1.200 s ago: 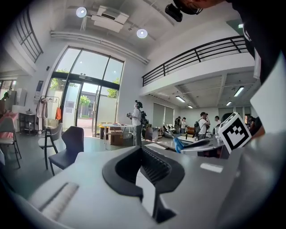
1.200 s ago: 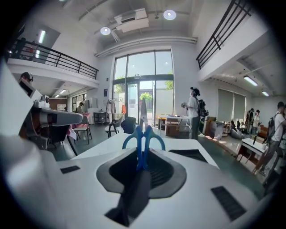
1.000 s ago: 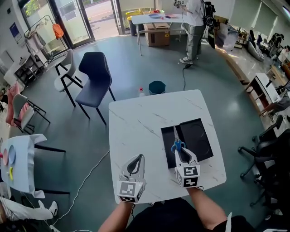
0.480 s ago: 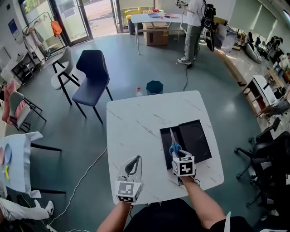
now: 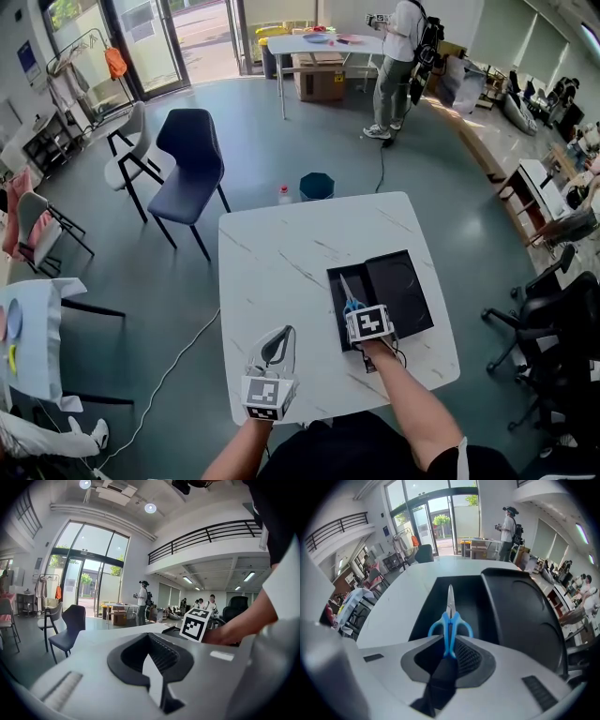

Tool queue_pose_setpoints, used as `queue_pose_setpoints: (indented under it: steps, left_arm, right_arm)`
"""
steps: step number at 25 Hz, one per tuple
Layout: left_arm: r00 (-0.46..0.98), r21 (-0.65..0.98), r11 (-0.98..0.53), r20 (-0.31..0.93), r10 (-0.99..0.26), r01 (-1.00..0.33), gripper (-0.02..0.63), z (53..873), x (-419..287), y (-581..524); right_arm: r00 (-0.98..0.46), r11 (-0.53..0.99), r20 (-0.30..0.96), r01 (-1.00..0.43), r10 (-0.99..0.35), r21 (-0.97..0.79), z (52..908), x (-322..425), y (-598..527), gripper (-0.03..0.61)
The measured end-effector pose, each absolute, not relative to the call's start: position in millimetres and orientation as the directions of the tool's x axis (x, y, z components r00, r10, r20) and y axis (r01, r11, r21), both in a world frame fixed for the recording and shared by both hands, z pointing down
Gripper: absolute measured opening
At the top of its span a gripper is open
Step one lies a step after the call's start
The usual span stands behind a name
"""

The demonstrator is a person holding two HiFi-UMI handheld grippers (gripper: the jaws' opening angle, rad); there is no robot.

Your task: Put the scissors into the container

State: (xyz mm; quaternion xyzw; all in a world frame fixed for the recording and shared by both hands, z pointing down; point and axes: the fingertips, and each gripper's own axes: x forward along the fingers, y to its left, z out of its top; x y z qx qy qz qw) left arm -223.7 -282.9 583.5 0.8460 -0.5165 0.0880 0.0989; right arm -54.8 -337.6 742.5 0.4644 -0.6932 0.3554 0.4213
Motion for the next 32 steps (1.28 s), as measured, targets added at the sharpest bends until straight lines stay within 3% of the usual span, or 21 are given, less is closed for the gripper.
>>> queue_pose_setpoints:
  steps: [13, 19, 26, 32]
  left_arm:
    - [0.411, 0.076, -0.405, 0.256, -0.875, -0.911, 0.008, 583, -233, -270]
    - [0.399, 0.075, -0.393, 0.249, -0.882, -0.916, 0.008, 579, -236, -267]
    - [0.404, 0.067, -0.399, 0.233, -0.885, -0.914, 0.008, 571, -231, -261]
    - [0.425, 0.069, -0.419, 0.197, -0.884, -0.905, 0.008, 551, -227, -256]
  right_arm:
    - [-0.157, 0.381, 0.948, -0.924, -0.277, -0.042, 768, -53, -350, 0.086]
    - [-0.185, 0.383, 0.922, -0.923, -0.34, -0.044, 736, -60, -343, 0.14]
    - [-0.345, 0.467, 0.693, -0.884, -0.633, -0.013, 617, -79, -341, 0.083]
    - [-0.374, 0.45, 0.452, -0.89, -0.81, 0.072, 531, -78, -320, 0.011]
